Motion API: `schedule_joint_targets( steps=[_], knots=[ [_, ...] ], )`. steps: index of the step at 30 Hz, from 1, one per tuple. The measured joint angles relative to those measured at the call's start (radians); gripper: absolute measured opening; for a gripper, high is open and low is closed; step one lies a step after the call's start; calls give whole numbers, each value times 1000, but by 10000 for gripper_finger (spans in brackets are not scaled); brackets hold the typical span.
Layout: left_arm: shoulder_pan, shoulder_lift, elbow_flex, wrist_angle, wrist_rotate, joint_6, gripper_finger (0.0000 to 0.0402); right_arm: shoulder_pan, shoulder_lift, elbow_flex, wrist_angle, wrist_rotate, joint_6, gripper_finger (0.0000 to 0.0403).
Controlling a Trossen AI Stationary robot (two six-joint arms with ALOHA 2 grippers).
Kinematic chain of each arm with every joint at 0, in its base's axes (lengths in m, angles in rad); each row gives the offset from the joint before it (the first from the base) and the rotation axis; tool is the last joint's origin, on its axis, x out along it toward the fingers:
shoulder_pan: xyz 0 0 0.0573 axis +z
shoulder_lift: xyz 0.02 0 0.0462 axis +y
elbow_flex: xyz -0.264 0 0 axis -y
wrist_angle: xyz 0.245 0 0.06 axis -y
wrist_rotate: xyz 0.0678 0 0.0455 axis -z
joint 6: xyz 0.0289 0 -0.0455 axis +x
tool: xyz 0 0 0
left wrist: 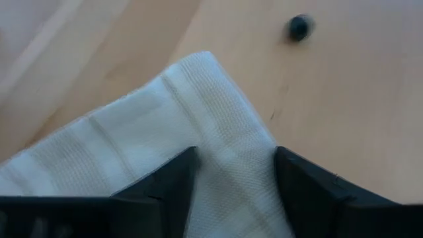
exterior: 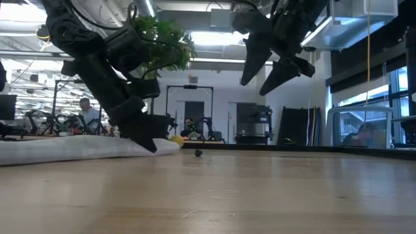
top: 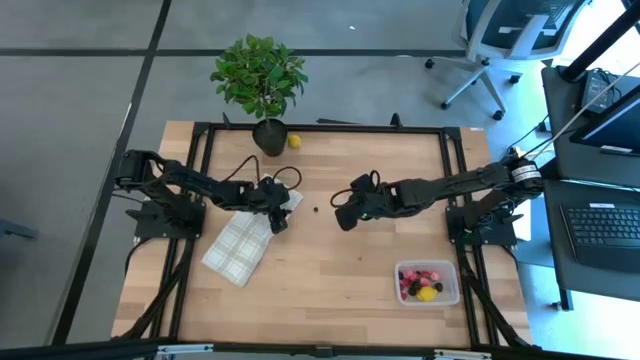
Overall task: Pick and placing Produce into tupperware
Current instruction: Adjust the patterned white towel
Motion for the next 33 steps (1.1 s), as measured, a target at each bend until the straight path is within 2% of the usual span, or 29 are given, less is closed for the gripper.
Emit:
schedule_joint_targets(
  steps=[8, 18, 28, 33],
  knots=[
    [-1, -3, 1, -104, -98, -69, 178, 0, 0, 0, 0, 0, -2, 248],
    [0, -17, 1, -235, -255, -227, 164, 0, 0, 0, 2, 0, -1, 249],
    [0, -70, -5, -403, -316, -425, 137, 0, 0, 0, 1, 0, -1, 249],
    [1, -139, -10, -488, -323, -406, 124, 0, 0, 0, 0, 0, -5, 249]
  ],
)
